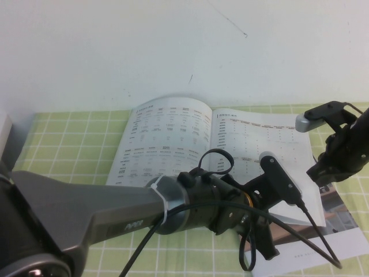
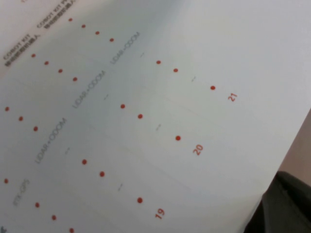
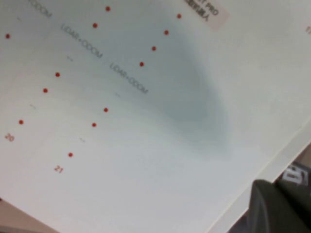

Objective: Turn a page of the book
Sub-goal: Open the closed book

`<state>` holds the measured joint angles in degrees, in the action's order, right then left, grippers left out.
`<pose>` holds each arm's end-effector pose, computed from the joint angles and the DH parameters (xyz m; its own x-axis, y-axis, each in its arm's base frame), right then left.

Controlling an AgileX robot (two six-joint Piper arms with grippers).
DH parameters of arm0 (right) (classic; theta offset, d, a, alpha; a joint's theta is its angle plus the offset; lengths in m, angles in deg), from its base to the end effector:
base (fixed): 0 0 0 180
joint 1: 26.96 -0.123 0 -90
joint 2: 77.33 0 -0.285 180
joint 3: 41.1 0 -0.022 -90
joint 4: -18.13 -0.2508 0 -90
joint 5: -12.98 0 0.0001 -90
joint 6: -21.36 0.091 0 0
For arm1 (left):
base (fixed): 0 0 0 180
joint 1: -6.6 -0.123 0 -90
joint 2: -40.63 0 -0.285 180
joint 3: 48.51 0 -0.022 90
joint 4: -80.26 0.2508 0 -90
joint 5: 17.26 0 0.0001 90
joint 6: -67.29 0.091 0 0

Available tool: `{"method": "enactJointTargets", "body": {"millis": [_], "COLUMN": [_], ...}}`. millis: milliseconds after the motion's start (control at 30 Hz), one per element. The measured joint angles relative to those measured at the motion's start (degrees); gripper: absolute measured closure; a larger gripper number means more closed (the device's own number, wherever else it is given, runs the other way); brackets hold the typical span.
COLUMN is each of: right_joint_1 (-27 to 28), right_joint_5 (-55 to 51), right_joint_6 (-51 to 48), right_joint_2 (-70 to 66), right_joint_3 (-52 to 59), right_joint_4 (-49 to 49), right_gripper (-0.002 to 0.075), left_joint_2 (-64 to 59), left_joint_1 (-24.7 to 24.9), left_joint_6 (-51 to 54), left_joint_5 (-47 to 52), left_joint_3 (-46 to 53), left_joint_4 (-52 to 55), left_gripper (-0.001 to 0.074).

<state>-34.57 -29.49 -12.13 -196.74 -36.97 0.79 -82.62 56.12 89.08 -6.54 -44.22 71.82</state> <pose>0.3788 0.0691 0.1650 -0.8314 -0.4575 -0.3154 -0.5059 0.8579 0.0892 0.2767 -0.3281 0.1581 -0.2900 0.6991 -0.6536 0.8637 0.4853 0.1359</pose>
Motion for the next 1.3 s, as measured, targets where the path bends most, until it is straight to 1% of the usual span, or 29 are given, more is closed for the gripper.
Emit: {"method": "enactJointTargets", "body": {"millis": [133,467,733,1300], "right_joint_1": [0.0,0.0,0.0,0.0], "right_joint_5": [0.07,-0.12,-0.52,-0.75], "right_joint_6": [1.86,2.71,4.5,5.12], "right_joint_2": [1.16,1.16,1.16,1.16], "right_joint_3": [0.0,0.0,0.0,0.09], "right_joint_4": [2.54,3.03,5.62,5.89], "right_gripper": [0.0728,0.0729,0.0729,0.0729], "left_joint_2": [0.0,0.0,0.0,1.21], "left_joint_1": [0.0,0.0,0.0,0.0], "left_joint_6": [-0.13,-0.13,-0.13,-0.03], "left_joint_5": [-0.68,-1.28,-1.28,-3.08], "left_joint_3": [0.0,0.0,0.0,0.0], "left_joint_4": [0.14,0.14,0.14,0.93], "left_gripper": [0.0738,0.0738,0.0738,0.0737]}}
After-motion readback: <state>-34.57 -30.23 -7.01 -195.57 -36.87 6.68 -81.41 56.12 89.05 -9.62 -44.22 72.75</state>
